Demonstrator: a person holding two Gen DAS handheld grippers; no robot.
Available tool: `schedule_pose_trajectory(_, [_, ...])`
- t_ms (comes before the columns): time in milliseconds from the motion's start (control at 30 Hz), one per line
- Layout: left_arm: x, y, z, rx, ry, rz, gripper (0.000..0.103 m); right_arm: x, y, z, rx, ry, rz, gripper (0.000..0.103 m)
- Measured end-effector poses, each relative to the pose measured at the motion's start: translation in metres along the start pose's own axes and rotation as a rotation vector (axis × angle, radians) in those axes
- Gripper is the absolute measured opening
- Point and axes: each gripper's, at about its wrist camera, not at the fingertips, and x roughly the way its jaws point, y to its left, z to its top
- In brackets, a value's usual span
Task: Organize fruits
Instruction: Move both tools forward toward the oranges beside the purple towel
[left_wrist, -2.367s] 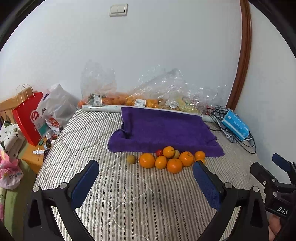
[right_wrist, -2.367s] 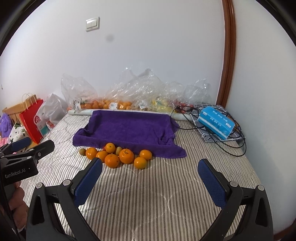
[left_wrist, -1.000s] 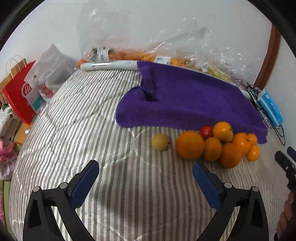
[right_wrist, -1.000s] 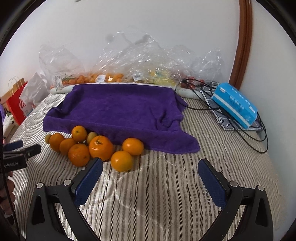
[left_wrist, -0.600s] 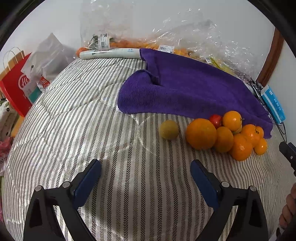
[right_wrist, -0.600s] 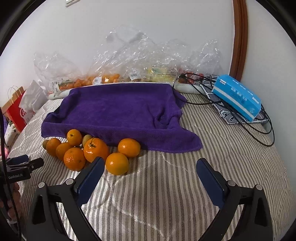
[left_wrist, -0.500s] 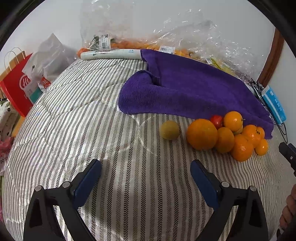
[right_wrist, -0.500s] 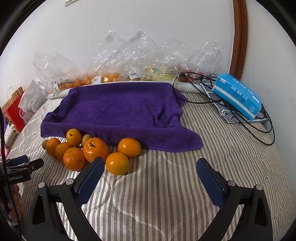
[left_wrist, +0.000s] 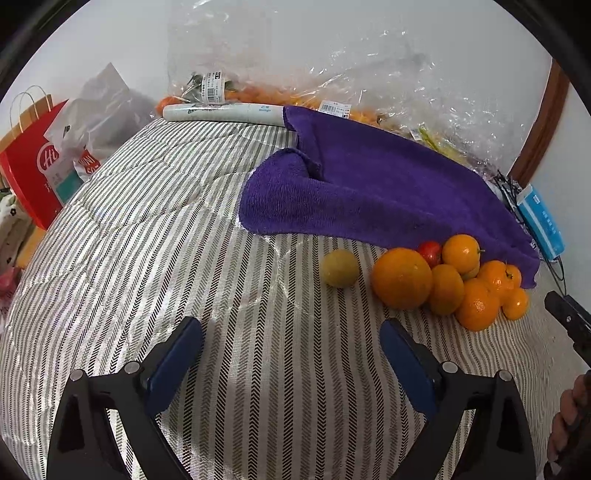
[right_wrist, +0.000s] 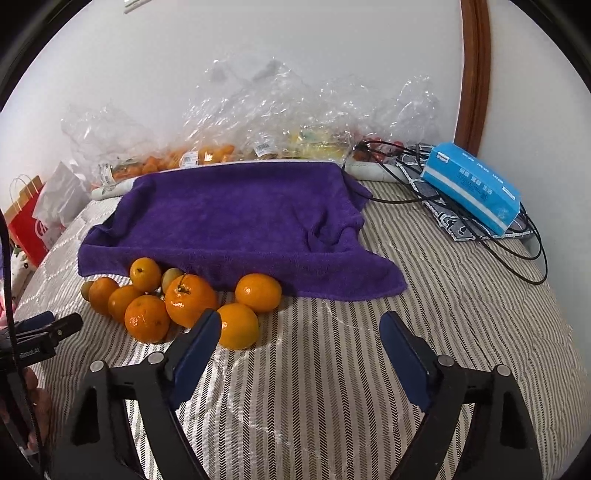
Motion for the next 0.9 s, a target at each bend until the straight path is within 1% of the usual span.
schedule_pose_trajectory(67, [0.001, -0.002, 0.0, 0.012, 0.005, 0.009, 0.097, 0.0, 0.003, 0.0, 0.001, -0.003, -0.01, 0.083])
schedule_pose_trajectory(100, [0.001, -0.002, 0.0, 0.017, 0.007, 0.012, 0.097, -0.001, 0.003, 0.0, 0.008, -0.01, -0.018, 0.083])
schedule_pose_trajectory(267, [0.001, -0.002, -0.001, 0.023, 0.007, 0.009, 0.097, 0.0, 0.006, 0.001, 0.022, 0.02, 0.021, 0.082])
schedule_pose_trajectory(400, [0.0, 0.0, -0.001, 0.014, -0.001, -0.016, 0.097, 0.003, 0.01, 0.001, 0.018, 0.044, 0.028, 0.081])
schedule_pose_trajectory(500, [-0.001, 0.001, -0.002, 0.012, -0.005, -0.035, 0.097, 0.005, 0.013, 0.0, 0.012, 0.051, 0.025, 0.078])
schedule_pose_trajectory(567, [-0.002, 0.0, -0.002, 0.017, -0.005, -0.04, 0.096, 0.004, 0.014, -0.001, 0.015, 0.048, 0.025, 0.074])
schedule_pose_trajectory(700, [-0.002, -0.002, -0.002, 0.028, -0.006, -0.043, 0.093, 0.004, 0.012, 0.0, 0.058, 0.046, 0.079, 0.07])
schedule_pose_trajectory(767, [-0.003, -0.003, -0.003, 0.033, -0.006, -0.046, 0.092, 0.005, 0.01, 0.001, 0.071, 0.042, 0.086, 0.064])
schedule_pose_trajectory(900, [-0.003, -0.002, -0.002, 0.03, -0.008, -0.048, 0.091, 0.006, 0.006, 0.002, 0.102, 0.043, 0.104, 0.062])
